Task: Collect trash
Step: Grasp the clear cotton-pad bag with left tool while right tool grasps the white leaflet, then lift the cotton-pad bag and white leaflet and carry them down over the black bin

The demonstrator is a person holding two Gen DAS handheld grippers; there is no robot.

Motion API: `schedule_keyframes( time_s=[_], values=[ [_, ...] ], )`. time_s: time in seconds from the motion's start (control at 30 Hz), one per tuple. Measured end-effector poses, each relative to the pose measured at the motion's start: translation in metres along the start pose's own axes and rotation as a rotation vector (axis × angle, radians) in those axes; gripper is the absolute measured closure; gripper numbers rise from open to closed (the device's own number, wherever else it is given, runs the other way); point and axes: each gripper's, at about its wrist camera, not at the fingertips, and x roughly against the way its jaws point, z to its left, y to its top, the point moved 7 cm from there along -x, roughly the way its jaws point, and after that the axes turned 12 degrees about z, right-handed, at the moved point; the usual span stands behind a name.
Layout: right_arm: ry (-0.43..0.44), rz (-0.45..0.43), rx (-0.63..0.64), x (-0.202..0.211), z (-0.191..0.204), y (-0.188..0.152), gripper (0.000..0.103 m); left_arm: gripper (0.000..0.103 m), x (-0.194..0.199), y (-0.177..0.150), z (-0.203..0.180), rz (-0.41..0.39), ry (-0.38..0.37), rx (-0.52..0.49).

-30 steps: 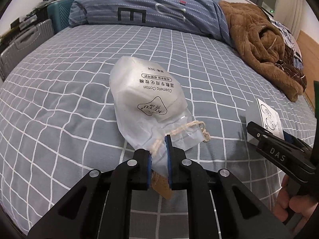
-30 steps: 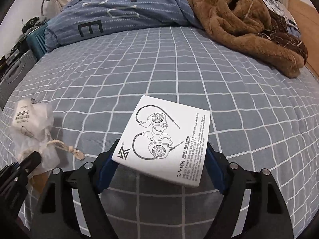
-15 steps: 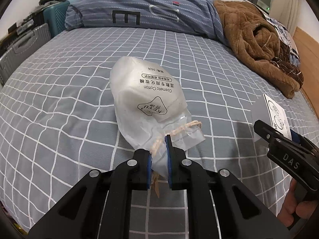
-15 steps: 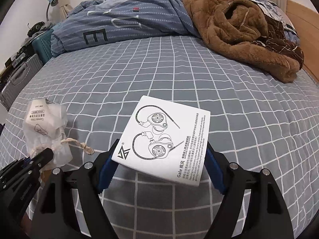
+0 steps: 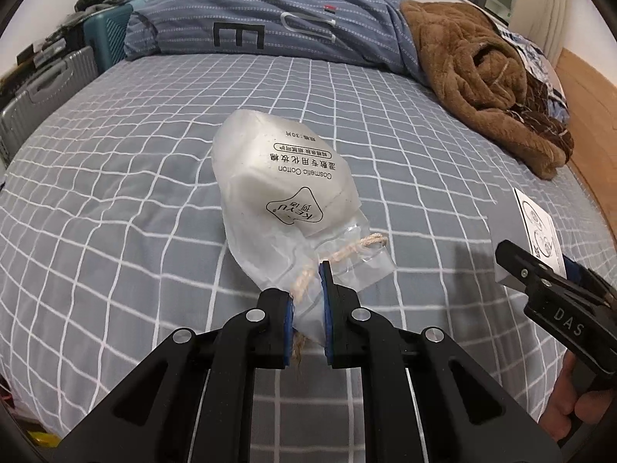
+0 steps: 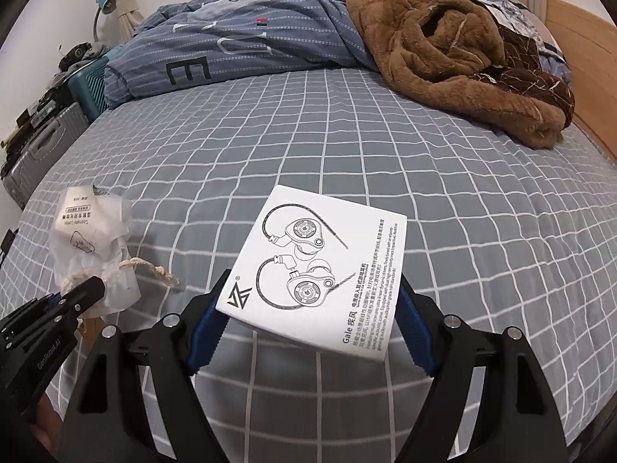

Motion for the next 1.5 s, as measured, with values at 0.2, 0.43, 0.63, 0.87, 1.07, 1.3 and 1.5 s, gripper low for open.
schedule_keyframes(
  time_s=[0.2,0.43,0.63,0.87,1.07,1.3,1.5],
  values=[
    [-0.008,-0.024,0.015,0.021,-0.002,-0.013,0.028,0.092,0.015,-0.02,-0.006,0.005,-0.016,-0.002],
    [-0.023,-0.042,0.031,0.039,-0.005,-0.025,0.028,0.092,0.028,-0.041,-0.012,0.007,-0.021,-0.011],
    [-0.026,-0.06,0.041,0.054,-0.006,-0.035,0.028,0.092,0.038,-0.052,-0.012,0.006,-0.028,-0.005],
    [-0.032,-0.066,0.046,0.067,-0.015,-0.05,0.028,0.092,0.05,-0.067,-0.017,0.001,-0.04,-0.004],
    [-0.027,-0.07,0.034,0.081,-0.025,-0.068,0.028,0.092,0.061,-0.081,-0.024,-0.008,-0.045,-0.018],
    [-0.033,-0.081,0.048,0.096,-0.028,-0.086,0.028,0.092,0.071,-0.099,-0.038,-0.009,-0.056,-0.049],
    [-0.03,-0.091,0.051,0.109,-0.031,-0.1,0.028,0.092,0.078,-0.114,-0.045,-0.008,-0.066,-0.063]
  ],
)
